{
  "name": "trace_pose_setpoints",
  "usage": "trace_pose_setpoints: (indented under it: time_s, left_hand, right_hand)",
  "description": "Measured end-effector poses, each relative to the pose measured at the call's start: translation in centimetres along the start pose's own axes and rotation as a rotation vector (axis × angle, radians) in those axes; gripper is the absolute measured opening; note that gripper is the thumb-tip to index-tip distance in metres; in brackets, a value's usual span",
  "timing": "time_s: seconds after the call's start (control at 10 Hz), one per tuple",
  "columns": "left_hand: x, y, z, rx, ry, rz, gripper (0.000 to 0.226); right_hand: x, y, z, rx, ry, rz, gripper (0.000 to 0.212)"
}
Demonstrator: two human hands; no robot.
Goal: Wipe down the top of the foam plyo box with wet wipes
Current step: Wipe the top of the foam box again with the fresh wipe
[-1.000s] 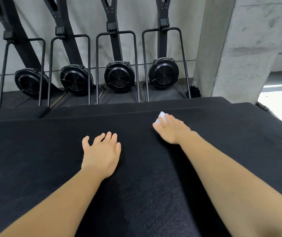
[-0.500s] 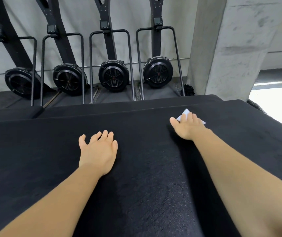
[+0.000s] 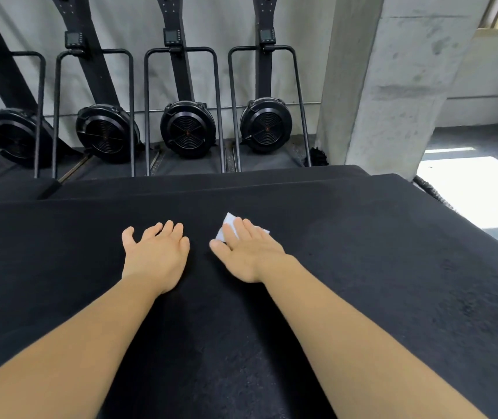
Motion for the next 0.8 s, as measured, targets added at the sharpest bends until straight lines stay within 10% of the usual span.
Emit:
trace_pose_setpoints:
  time_s: [0.4,0.8]
  left_hand:
    - [-0.1,0.3,-0.1,-0.010,-0.006,0.010,0.052]
    - [-0.1,0.0,0.0,0.012,0.017,-0.002,0.050]
  right_hand:
    - [1.7,-6.4,15.2,-0.010,0.372,0.137,0.059]
    - [3.3,-1.3,4.6,0.110,0.368,0.218,0.079]
Point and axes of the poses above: each hand's wrist, its own x-axis away from the middle knuckle, its own y-axis out of the palm, z = x × y, the point moved 5 cm from there along -x, towards the middle knuckle, and after that the axes turned 2 degrees about -x, right-handed, at the moved point
